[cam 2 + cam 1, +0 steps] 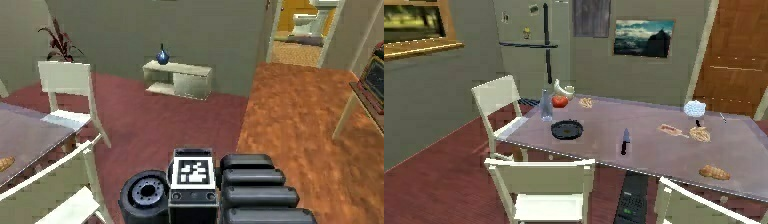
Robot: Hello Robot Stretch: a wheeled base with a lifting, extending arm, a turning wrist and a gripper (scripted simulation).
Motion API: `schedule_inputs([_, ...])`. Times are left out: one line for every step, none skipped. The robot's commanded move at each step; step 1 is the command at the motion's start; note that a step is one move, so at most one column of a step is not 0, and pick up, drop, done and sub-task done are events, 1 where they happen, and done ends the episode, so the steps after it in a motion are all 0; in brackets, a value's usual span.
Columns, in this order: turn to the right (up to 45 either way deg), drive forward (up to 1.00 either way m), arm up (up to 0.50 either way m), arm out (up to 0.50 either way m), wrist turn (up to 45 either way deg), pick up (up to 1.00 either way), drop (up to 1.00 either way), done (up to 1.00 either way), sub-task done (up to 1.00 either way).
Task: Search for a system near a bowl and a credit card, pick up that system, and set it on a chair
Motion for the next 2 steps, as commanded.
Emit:
schedule_inputs([15.0, 0.0, 0.0, 0.0, 0.0, 0.0, 0.0, 0.0, 0.0])
schedule_inputs([-45.0, 0.0, 0.0, 0.0, 0.0, 0.0, 0.0, 0.0, 0.0])
